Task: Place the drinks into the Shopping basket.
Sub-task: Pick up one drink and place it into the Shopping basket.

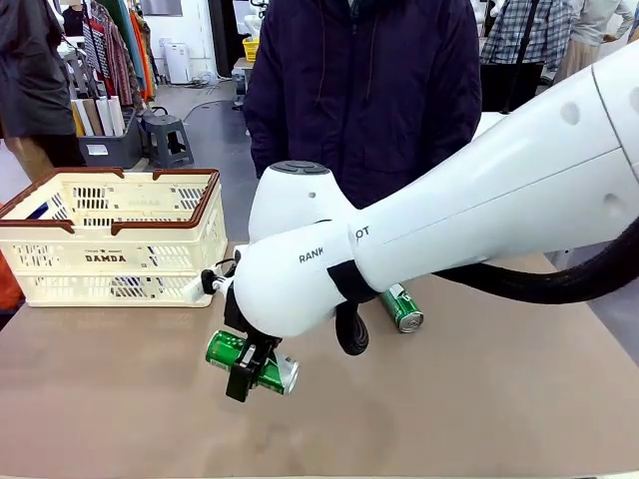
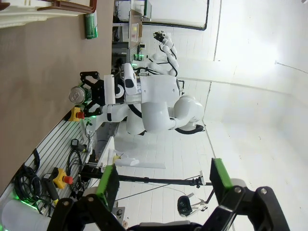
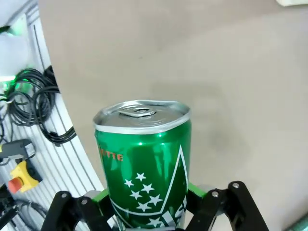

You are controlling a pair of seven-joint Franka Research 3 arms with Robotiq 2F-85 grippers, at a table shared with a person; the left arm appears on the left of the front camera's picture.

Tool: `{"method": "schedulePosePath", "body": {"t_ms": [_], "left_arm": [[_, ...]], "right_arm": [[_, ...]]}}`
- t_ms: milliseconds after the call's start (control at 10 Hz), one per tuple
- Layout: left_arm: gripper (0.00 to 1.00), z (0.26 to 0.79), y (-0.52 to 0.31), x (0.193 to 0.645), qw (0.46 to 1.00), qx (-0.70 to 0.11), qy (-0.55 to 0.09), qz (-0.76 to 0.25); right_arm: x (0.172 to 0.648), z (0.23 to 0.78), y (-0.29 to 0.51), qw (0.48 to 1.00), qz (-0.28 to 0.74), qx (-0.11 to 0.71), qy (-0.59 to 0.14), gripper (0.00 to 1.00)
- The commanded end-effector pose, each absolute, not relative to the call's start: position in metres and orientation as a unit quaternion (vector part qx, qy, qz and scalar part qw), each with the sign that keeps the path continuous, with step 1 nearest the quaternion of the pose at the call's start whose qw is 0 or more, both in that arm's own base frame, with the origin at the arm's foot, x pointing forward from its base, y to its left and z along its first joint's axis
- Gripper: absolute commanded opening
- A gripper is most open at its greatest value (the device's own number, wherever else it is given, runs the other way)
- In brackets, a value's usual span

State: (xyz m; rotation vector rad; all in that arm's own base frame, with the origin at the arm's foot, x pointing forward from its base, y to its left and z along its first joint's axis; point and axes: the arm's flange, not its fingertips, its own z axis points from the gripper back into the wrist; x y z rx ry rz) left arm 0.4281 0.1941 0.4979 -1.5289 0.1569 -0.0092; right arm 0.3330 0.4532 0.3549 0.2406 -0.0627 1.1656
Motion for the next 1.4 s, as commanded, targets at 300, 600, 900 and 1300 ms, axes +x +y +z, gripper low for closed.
{"method": "schedulePosePath", "body": {"t_ms": [300,600,900,1300], "left_arm": [[1.00,0.502,0.197,0.426,0.715,-0.696,0.069,0.000],[1.00,0.502,0.197,0.426,0.715,-0.696,0.069,0.000],[1.00,0.502,0.197,0.426,0.715,-0.696,0.069,0.000],[1.00,0.502,0.197,0.426,0.715,-0.696,0.069,0.000]], "right_arm": [[0.337,0.324,0.488,0.973,0.227,0.028,-0.023,0.00],[0.356,0.304,0.493,0.984,0.172,0.019,-0.042,0.00],[0.377,0.284,0.494,0.988,0.145,0.028,-0.052,0.00],[0.377,0.280,0.492,0.988,0.150,0.026,-0.035,1.00]]}}
